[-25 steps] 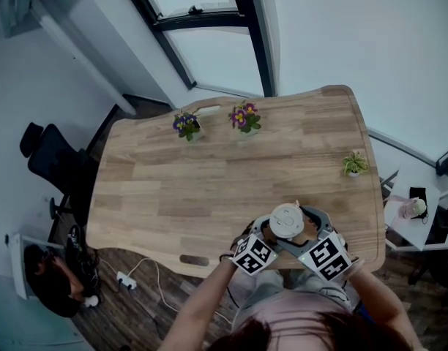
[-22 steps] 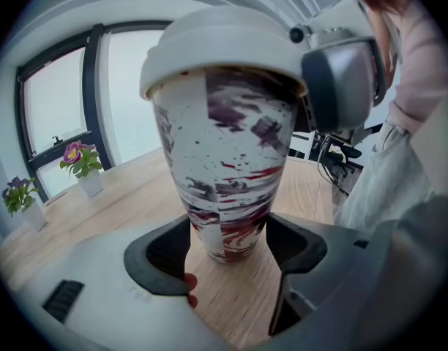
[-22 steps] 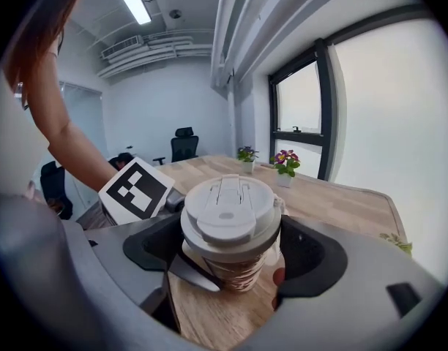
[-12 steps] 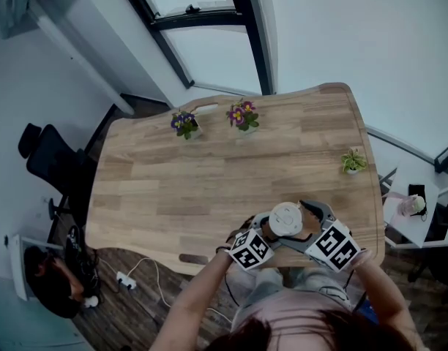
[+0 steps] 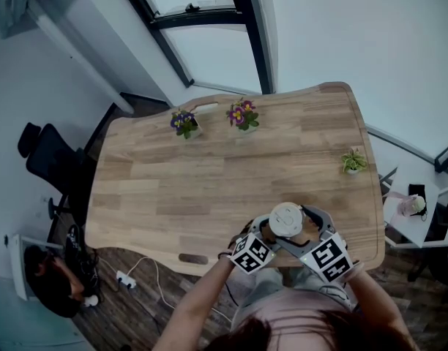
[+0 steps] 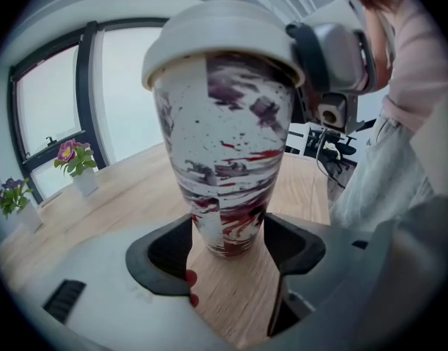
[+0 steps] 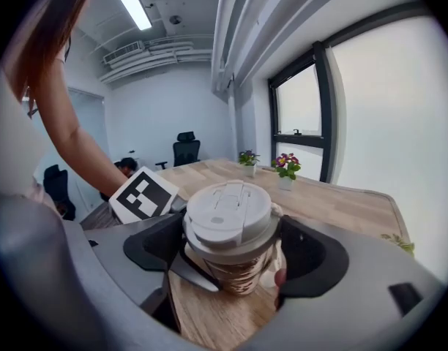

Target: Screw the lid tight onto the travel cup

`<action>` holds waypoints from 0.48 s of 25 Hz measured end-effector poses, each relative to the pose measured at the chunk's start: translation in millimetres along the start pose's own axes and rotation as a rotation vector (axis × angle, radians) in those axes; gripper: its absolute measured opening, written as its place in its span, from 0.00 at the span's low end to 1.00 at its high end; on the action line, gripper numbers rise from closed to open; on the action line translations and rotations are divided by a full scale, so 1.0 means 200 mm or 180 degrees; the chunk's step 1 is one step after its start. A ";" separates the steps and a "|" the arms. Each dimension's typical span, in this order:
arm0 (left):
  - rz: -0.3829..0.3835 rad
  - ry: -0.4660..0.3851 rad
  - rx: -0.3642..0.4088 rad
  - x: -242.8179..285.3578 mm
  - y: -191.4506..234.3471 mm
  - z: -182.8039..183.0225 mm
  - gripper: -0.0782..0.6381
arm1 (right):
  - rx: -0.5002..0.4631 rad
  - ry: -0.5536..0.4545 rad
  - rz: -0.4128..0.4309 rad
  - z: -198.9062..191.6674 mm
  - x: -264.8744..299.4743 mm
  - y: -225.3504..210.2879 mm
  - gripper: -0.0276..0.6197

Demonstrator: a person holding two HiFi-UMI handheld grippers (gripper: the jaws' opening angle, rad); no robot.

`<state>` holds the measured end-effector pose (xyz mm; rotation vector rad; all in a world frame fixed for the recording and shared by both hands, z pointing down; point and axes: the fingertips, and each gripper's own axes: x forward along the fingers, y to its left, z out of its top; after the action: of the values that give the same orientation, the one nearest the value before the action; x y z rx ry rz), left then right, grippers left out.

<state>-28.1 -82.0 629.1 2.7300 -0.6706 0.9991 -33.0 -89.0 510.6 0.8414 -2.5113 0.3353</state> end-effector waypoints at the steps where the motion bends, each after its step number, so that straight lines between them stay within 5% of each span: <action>1: -0.0009 -0.0003 -0.0017 0.00 0.00 0.00 0.53 | -0.0039 0.0025 0.0072 0.00 0.00 0.01 0.67; 12: 0.0046 -0.0002 0.0307 -0.04 0.00 0.09 0.58 | -0.0968 0.0399 0.0658 -0.01 0.01 0.00 0.68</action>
<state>-22.8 -85.5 610.1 2.8115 -0.6597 1.0606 -34.6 -88.8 513.5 0.4307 -2.4515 0.0651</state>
